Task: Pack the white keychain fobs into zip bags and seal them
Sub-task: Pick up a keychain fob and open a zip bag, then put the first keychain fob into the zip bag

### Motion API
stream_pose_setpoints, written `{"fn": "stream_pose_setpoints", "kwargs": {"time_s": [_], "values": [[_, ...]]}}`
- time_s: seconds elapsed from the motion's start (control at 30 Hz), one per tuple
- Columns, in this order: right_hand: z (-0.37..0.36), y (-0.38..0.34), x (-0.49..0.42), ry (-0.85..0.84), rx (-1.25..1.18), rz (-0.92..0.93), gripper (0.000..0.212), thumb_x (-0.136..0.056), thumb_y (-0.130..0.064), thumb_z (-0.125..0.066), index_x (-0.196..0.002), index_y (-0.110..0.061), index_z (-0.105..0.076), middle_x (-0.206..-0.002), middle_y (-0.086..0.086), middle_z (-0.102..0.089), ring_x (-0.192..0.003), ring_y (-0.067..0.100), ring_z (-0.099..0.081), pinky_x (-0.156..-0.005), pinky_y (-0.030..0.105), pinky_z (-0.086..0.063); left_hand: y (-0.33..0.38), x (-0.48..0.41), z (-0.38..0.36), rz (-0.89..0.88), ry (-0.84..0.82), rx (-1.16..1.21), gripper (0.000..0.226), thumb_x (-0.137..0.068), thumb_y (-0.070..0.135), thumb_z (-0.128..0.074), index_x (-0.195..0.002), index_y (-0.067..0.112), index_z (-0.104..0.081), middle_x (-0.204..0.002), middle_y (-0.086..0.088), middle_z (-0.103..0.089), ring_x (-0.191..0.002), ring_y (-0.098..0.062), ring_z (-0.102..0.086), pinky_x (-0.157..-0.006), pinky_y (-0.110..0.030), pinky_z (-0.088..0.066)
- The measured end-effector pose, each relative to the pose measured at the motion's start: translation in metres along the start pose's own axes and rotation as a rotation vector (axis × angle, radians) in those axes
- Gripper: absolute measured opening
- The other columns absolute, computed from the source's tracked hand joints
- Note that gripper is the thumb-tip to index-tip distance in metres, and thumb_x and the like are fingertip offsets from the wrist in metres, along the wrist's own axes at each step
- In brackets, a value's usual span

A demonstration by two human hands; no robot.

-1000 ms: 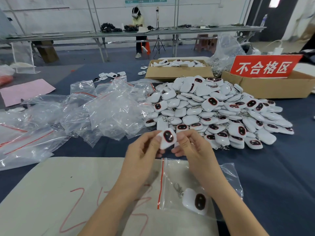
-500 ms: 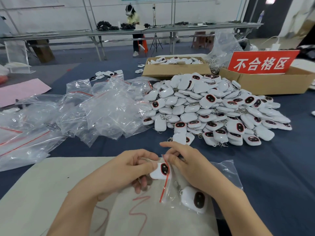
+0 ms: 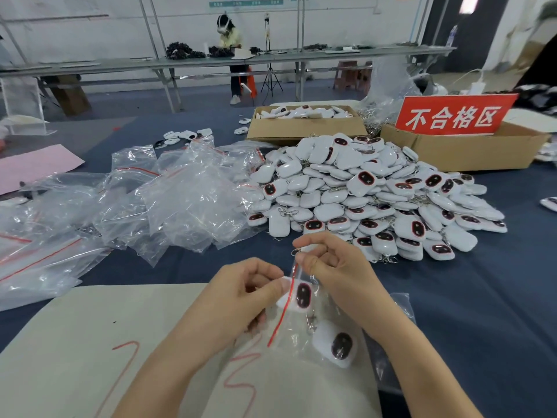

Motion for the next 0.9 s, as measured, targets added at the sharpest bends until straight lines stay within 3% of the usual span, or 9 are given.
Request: {"fn": "stream_pose_setpoints", "kwargs": {"time_s": [0.17, 0.27, 0.33, 0.4, 0.5, 0.57, 0.67, 0.8, 0.9], "values": [[0.0, 0.001, -0.003, 0.019, -0.062, -0.033, 0.021, -0.091, -0.019, -0.071, -0.092, -0.04, -0.071, -0.066, -0.016, -0.06, -0.057, 0.0, -0.051, -0.059, 0.012, -0.043, -0.006, 0.001, -0.028, 0.044, -0.016, 0.044, 0.031, -0.102, 0.034, -0.057, -0.077, 0.021, -0.07, -0.047, 0.004, -0.051, -0.038, -0.011, -0.04, -0.038, -0.019, -0.032], [0.0, 0.003, -0.004, 0.017, -0.101, -0.059, 0.02, -0.089, -0.017, -0.072, -0.088, -0.038, -0.073, -0.063, -0.016, -0.057, -0.054, 0.004, -0.047, -0.057, 0.018, -0.042, 0.003, 0.01, -0.057, -0.016, -0.254, 0.099, 0.031, -0.101, 0.047, -0.056, -0.091, 0.02, -0.07, -0.055, 0.007, -0.051, -0.041, -0.008, -0.038, -0.04, -0.017, -0.03], [0.0, 0.001, -0.003, 0.008, -0.114, -0.051, 0.018, -0.09, -0.016, -0.072, -0.088, -0.034, -0.074, -0.059, -0.017, -0.055, -0.051, 0.001, -0.045, -0.055, 0.015, -0.041, 0.009, 0.01, -0.059, -0.117, -0.269, 0.04, 0.021, -0.103, 0.037, -0.058, -0.091, 0.027, -0.073, -0.062, 0.017, -0.057, -0.046, -0.005, -0.039, -0.046, -0.016, -0.032], [0.0, -0.003, -0.002, -0.008, -0.133, -0.032, 0.015, -0.09, -0.015, -0.072, -0.09, -0.03, -0.074, -0.061, -0.015, -0.057, -0.048, -0.001, -0.047, -0.051, 0.01, -0.04, 0.009, 0.007, -0.053, -0.172, -0.181, -0.071, 0.02, -0.104, 0.028, -0.056, -0.093, 0.026, -0.073, -0.067, 0.017, -0.057, -0.055, -0.011, -0.04, -0.056, -0.025, -0.035], [0.0, -0.005, -0.001, -0.053, -0.166, -0.04, 0.014, -0.092, -0.013, -0.069, -0.096, -0.026, -0.074, -0.072, 0.002, -0.066, -0.06, 0.008, -0.06, -0.058, 0.016, -0.049, 0.008, 0.008, -0.058, -0.159, -0.226, 0.02, 0.021, -0.106, 0.016, -0.049, -0.104, 0.023, -0.068, -0.088, -0.01, -0.072, -0.074, -0.022, -0.052, -0.065, -0.046, -0.044], [-0.002, -0.003, 0.0, -0.106, -0.108, -0.049, 0.017, -0.095, -0.013, -0.065, -0.1, -0.026, -0.073, -0.072, 0.001, -0.069, -0.066, 0.008, -0.064, -0.065, 0.017, -0.051, 0.005, 0.008, -0.059, -0.119, -0.267, 0.04, 0.022, -0.105, 0.017, -0.046, -0.103, 0.022, -0.068, -0.083, 0.001, -0.074, -0.065, -0.018, -0.051, -0.058, -0.033, -0.042], [-0.007, 0.002, 0.002, -0.195, -0.03, -0.08, 0.019, -0.099, -0.017, -0.06, -0.104, -0.03, -0.074, -0.075, -0.009, -0.072, -0.074, 0.001, -0.066, -0.071, 0.013, -0.051, 0.003, 0.006, -0.051, -0.128, -0.274, -0.064, 0.037, -0.101, 0.041, -0.053, -0.096, 0.009, -0.07, -0.058, 0.016, -0.05, -0.049, -0.007, -0.037, -0.053, -0.023, -0.033], [0.001, 0.006, -0.004, -0.071, 0.094, -0.053, 0.022, -0.1, -0.02, -0.059, -0.103, -0.038, -0.07, -0.09, -0.017, -0.073, -0.088, -0.004, -0.067, -0.087, 0.02, -0.054, 0.009, -0.001, -0.012, -0.202, 0.069, -0.032, 0.067, -0.09, 0.072, -0.048, -0.077, 0.011, -0.072, -0.07, 0.007, -0.066, -0.061, -0.015, -0.055, -0.068, -0.025, -0.043], [0.027, 0.0, -0.003, 0.222, 0.296, 0.038, 0.02, -0.1, -0.025, -0.058, -0.107, -0.042, -0.066, -0.095, -0.022, -0.066, -0.089, -0.01, -0.059, -0.079, 0.016, -0.049, 0.011, 0.001, 0.018, -0.302, 0.404, -0.042, 0.059, -0.096, 0.065, -0.044, -0.068, 0.021, -0.073, -0.051, 0.013, -0.056, -0.046, -0.006, -0.043, -0.049, -0.015, -0.035]]}}
Point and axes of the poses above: each hand's wrist, its own x-axis away from the middle knuckle, its own z-axis out of the back of the hand, y = z × x, the point moved 9 cm from there along -x, towards the middle knuckle
